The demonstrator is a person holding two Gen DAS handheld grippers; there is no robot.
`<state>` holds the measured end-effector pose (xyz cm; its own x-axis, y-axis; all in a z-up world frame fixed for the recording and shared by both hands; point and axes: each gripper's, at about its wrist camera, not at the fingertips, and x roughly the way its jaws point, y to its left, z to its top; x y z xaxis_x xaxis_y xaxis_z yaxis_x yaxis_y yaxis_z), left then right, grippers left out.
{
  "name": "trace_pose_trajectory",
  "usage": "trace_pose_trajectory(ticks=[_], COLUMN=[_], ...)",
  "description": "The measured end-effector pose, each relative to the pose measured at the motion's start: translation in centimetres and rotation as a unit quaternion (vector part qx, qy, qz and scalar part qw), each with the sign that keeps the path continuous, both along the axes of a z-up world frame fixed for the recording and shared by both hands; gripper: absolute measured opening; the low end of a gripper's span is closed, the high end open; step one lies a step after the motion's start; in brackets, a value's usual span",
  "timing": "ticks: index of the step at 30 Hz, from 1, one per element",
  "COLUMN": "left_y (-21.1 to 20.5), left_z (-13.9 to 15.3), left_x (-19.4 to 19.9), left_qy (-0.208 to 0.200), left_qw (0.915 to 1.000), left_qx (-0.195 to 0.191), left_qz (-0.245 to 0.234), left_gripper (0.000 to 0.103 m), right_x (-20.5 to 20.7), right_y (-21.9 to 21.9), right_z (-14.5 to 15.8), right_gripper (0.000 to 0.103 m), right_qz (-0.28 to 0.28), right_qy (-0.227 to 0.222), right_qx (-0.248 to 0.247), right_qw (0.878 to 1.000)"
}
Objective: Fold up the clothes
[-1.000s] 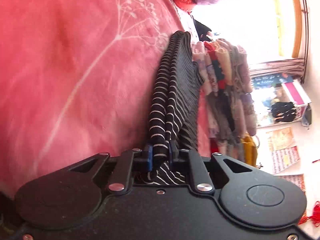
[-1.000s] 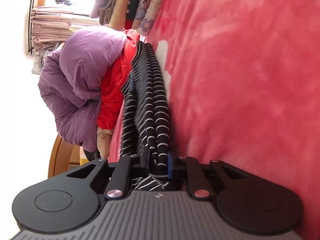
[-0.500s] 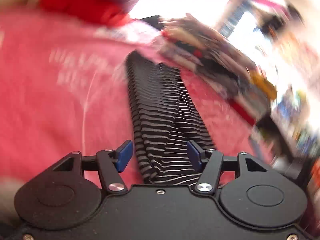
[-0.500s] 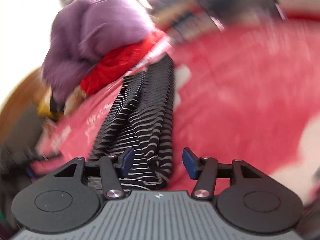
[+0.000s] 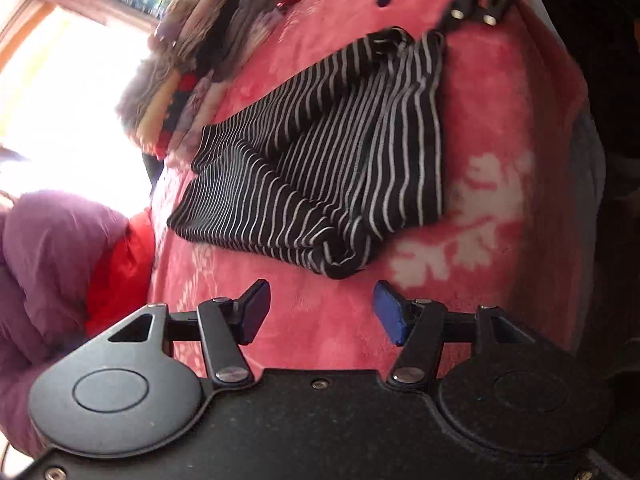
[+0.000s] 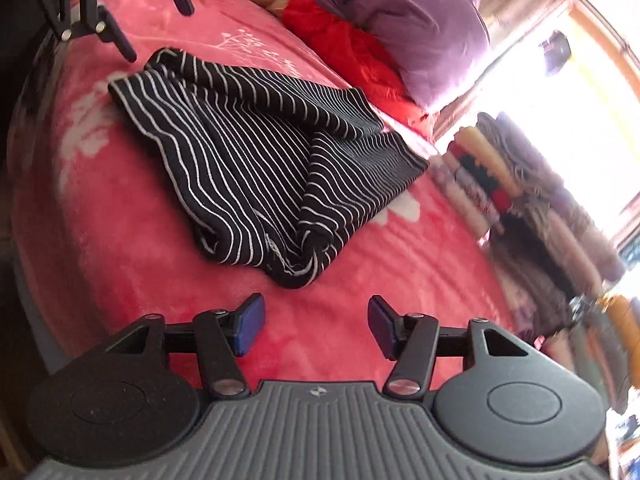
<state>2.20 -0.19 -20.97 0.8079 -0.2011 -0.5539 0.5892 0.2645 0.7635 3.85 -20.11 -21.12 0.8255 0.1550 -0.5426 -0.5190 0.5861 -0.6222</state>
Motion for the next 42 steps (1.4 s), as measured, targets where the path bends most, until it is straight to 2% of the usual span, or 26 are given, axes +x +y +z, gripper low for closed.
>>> trace_pose_trajectory(ticks=[2, 7, 10, 17, 21, 23, 24, 25, 28, 31, 36, 39, 42], left_y=[-0.1, -0.2, -0.4, -0.8, -1.0, -1.0, -1.1, -1.2, -1.6, -1.5, -0.9, -0.4, 0.5], left_z=[-0.9, -3.0, -3.2, -3.7, -3.7, -3.9, -4.1, -4.4, -4.1, -2.8, 0.3, 3.3, 6.6], left_x=[-0.1, -0.7, -1.1, -0.6, -0.2, -0.4, -0.6, -0.8, -1.0, -1.7, -4.1, -3.8, -2.0], left_qy=[-0.032, -0.101, -0.121, -0.133, -0.129, -0.128, -0.126, -0.125, -0.12, -0.115, -0.074, -0.03, 0.009], left_qw=[0.9993, 0.9911, 0.9878, 0.9854, 0.9863, 0.9863, 0.9861, 0.9858, 0.9876, 0.9899, 0.995, 0.9968, 0.9894], left_qx=[0.013, 0.054, 0.052, 0.045, 0.04, 0.043, 0.049, 0.057, 0.058, 0.046, 0.009, -0.058, -0.144], left_qz=[-0.015, -0.067, -0.083, -0.097, -0.095, -0.095, -0.096, -0.097, -0.082, -0.07, -0.067, -0.046, -0.015], left_gripper=[0.058, 0.058, 0.056, 0.05, 0.05, 0.04, 0.031, 0.024, 0.016, 0.014, 0.013, 0.013, 0.014], right_x=[0.3, 0.3, -0.2, -1.1, -1.1, -1.0, -0.9, -0.9, -0.8, -0.7, -3.1, -5.2, -5.0], right_y=[0.0, 0.3, 0.3, 0.7, 1.0, 1.0, 1.1, 1.3, 1.6, 1.6, 1.0, 0.2, -0.7], right_z=[-0.2, -1.6, -2.3, -3.1, -3.1, -2.8, -2.8, -2.9, -2.8, -1.6, 1.2, 3.6, 6.2], right_gripper=[0.058, 0.058, 0.058, 0.058, 0.055, 0.046, 0.036, 0.033, 0.025, 0.02, 0.016, 0.016, 0.016], right_qz=[0.004, 0.034, 0.069, 0.128, 0.144, 0.149, 0.151, 0.154, 0.151, 0.139, 0.138, 0.135, 0.116], right_qy=[-0.007, -0.061, -0.093, -0.166, -0.178, -0.16, -0.15, -0.143, -0.12, -0.091, -0.043, -0.034, -0.036], right_qx=[0.002, -0.052, -0.078, -0.117, -0.126, -0.121, -0.121, -0.123, -0.119, -0.092, -0.064, -0.04, 0.007], right_qw=[1.0, 0.996, 0.99, 0.971, 0.965, 0.968, 0.97, 0.97, 0.974, 0.982, 0.987, 0.989, 0.993])
